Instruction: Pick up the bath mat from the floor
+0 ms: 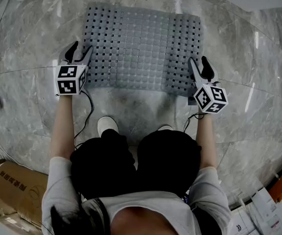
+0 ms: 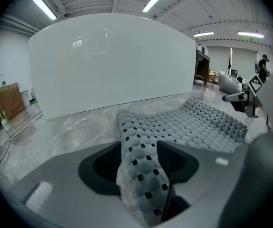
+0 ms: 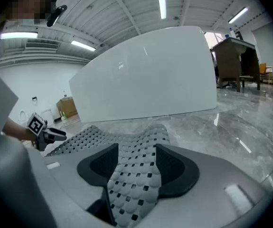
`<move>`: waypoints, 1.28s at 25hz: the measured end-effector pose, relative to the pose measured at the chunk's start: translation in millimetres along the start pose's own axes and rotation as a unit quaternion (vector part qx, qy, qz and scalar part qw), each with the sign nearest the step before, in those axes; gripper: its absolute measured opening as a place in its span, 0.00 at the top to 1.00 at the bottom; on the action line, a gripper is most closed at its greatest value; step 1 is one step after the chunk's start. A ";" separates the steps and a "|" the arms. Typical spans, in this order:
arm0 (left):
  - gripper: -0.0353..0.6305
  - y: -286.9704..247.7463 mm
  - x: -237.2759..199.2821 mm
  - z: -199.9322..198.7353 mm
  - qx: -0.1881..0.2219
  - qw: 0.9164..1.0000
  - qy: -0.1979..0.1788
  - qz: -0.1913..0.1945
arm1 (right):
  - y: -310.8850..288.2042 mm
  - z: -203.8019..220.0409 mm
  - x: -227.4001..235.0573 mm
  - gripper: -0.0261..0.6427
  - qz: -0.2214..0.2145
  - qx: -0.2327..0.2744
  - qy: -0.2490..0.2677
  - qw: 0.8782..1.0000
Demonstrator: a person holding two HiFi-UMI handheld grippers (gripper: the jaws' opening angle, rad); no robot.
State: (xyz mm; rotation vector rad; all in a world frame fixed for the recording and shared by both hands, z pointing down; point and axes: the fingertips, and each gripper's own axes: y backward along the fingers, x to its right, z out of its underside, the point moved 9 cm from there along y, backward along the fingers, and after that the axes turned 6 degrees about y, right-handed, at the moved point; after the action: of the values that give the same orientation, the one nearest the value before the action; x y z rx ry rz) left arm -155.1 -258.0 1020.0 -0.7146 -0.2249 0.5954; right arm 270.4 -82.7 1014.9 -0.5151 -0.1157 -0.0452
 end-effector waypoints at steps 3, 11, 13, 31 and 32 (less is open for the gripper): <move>0.59 -7.5 -1.4 6.8 -0.018 1.000 0.002 0.003 | -5.8 12.7 6.2 0.58 0.006 -0.014 -0.011 1.000; 0.59 -20.0 -5.1 17.1 -0.033 0.999 0.022 0.008 | -18.6 46.0 22.6 0.53 0.022 -0.050 -0.041 0.998; 0.59 -21.3 -6.0 18.5 -0.034 0.999 0.024 0.009 | -20.5 51.4 24.5 0.53 0.026 -0.056 -0.044 0.997; 0.63 -30.9 1.6 18.6 -0.035 0.998 0.049 -0.004 | -36.5 59.0 24.1 0.58 0.021 -0.093 -0.036 0.995; 0.65 -30.3 2.7 17.5 -0.037 0.998 0.045 -0.007 | -37.4 58.2 21.8 0.60 0.018 -0.096 -0.032 0.995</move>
State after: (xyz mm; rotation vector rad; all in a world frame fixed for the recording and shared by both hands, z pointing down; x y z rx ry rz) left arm -146.6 -265.0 1053.3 -0.8095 -0.1678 0.5430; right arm 283.5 -86.8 1086.2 -0.7117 -0.1648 -0.0043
